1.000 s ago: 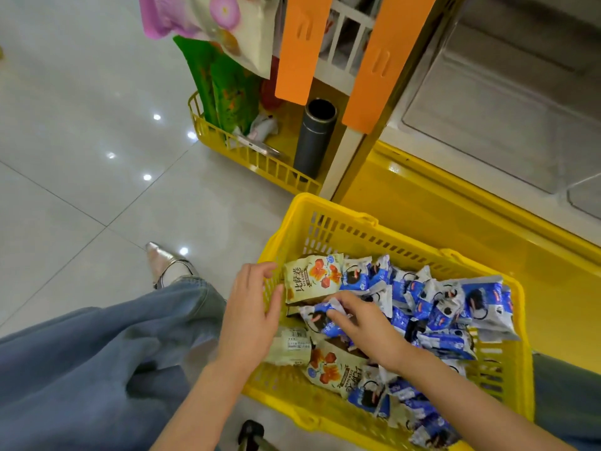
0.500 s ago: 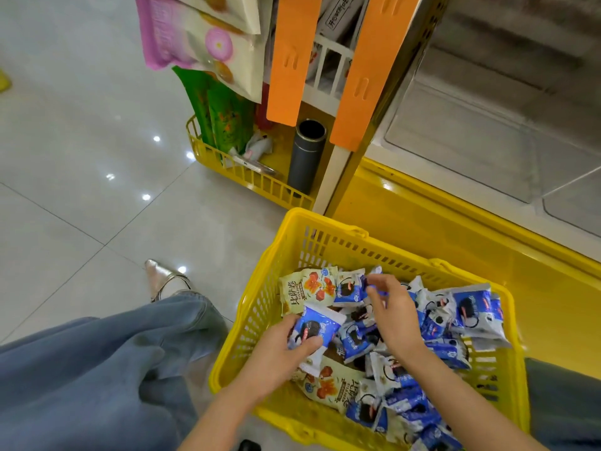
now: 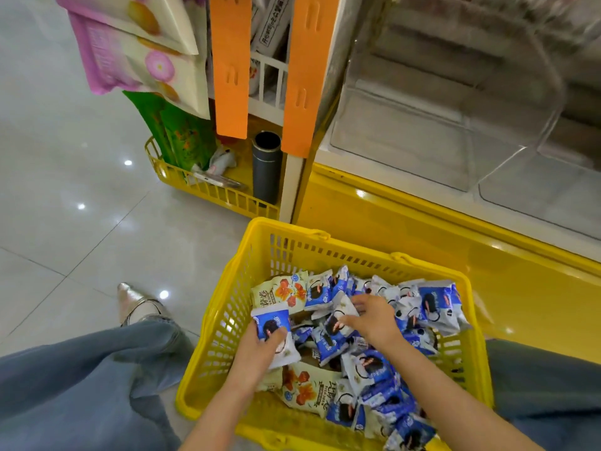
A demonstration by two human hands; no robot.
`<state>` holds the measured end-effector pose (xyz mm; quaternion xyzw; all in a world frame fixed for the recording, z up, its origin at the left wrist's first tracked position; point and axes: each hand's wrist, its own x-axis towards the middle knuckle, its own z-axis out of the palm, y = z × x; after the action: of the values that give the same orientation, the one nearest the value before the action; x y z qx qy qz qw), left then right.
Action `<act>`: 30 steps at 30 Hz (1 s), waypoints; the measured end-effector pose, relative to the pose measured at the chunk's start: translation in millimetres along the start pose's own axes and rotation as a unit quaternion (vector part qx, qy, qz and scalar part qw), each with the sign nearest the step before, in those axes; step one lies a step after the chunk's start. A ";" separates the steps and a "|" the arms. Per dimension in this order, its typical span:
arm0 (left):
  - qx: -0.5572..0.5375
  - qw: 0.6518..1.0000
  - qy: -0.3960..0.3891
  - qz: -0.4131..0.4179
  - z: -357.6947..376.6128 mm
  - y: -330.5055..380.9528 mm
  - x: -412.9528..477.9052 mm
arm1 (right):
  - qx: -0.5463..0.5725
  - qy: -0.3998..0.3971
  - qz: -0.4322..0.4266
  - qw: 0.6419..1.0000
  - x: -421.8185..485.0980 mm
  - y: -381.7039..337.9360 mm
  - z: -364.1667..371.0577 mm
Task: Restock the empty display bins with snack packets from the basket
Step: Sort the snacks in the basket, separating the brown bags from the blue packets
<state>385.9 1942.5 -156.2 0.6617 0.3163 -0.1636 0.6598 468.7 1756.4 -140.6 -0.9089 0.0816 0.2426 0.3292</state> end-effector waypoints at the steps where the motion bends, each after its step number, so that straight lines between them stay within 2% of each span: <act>1: -0.002 1.000 0.004 -0.003 2.2 1.6 -0.9 | 0.020 -0.019 -0.017 0.999 -6.6 0.2 -5.5; 3: 0.006 1.000 -0.011 -0.017 7.1 1.6 -1.5 | 0.065 -0.093 -0.030 0.993 -19.9 -0.5 -14.5; 4: 0.001 0.998 -0.048 -0.037 9.8 3.1 -4.4 | 0.083 -0.145 -0.027 0.986 -27.7 -0.5 -19.1; 6: -0.077 0.974 -0.193 -0.085 12.0 1.5 -7.5 | 0.119 -0.222 -0.035 0.967 -38.0 -7.1 -19.7; 8: -0.117 0.942 -0.300 -0.095 15.2 -0.9 -14.9 | 0.171 -0.192 -0.067 0.964 -44.5 -15.4 -15.8; 11: -0.133 0.931 -0.329 -0.081 15.6 -8.0 -19.1 | 0.141 -0.058 -0.134 0.979 -51.0 -25.6 -3.6; 14: -0.138 0.946 -0.285 -0.062 13.8 -6.2 -20.9 | 0.097 -0.018 -0.197 0.975 -55.7 -31.0 7.9; 17: -0.095 0.979 -0.177 -0.012 16.4 -3.3 -19.9 | 0.104 -0.019 -0.213 0.971 -47.0 -32.3 13.2; 20: -0.086 0.994 -0.070 0.006 14.5 -2.1 -13.2 | 0.062 0.034 -0.130 0.989 -16.6 -27.7 14.6; 23: -0.090 0.996 -0.019 0.015 6.3 -1.8 -2.2 | -0.037 0.076 -0.043 0.996 21.1 -19.3 16.6; 27: -0.108 0.994 0.018 -0.002 -0.4 -0.7 8.8 | 0.038 0.029 0.047 0.998 55.4 -14.8 29.1; 30: -0.132 0.990 0.041 -0.010 -4.5 -0.6 13.8 | -0.032 0.018 0.045 0.998 68.0 -14.9 39.1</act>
<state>394.9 1949.7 -165.0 0.5714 0.3685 -0.1002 0.7264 517.3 1793.6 -191.9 -0.9185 0.1203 0.2435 0.2875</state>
